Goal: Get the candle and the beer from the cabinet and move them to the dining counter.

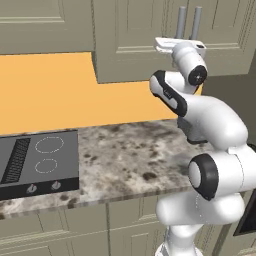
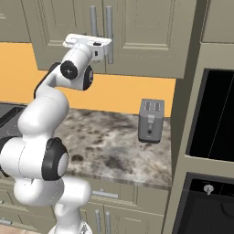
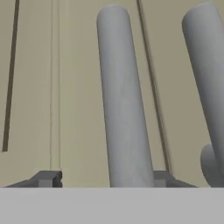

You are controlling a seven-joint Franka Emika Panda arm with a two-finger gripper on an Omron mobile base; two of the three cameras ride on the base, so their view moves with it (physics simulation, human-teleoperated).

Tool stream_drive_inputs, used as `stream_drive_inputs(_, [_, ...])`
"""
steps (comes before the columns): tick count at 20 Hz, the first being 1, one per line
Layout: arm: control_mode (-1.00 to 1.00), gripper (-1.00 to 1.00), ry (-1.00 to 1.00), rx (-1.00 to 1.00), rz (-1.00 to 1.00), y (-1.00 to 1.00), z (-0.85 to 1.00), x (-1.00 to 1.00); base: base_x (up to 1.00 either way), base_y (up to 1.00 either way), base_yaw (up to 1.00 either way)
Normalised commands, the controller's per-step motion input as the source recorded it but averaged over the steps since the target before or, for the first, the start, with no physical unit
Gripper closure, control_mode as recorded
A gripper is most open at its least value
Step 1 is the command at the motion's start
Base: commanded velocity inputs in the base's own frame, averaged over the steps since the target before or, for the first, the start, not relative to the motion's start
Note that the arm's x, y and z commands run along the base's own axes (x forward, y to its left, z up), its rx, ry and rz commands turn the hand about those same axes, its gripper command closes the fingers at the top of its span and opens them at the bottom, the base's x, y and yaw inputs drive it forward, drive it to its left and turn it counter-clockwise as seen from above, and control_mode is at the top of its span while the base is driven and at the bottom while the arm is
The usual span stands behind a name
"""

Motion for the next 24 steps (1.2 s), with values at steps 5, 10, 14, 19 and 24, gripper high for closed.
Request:
stream_drive_inputs(5, [-1.00,1.00,0.03,-0.03,0.01,0.02,-0.08,-0.05,0.00,0.00,0.00])
stream_drive_inputs(10, [-1.00,1.00,0.00,-0.06,0.00,0.15,0.00,-0.69,0.00,0.00,0.00])
stream_drive_inputs(14, [-1.00,1.00,0.00,-0.01,0.00,0.28,0.02,-0.97,0.00,0.00,0.00])
stream_drive_inputs(19, [-1.00,1.00,0.00,-0.04,0.00,0.64,0.04,-1.00,0.00,0.00,0.00])
stream_drive_inputs(24, [-1.00,1.00,0.01,-0.02,0.00,0.82,0.00,-1.00,0.00,0.00,0.00])
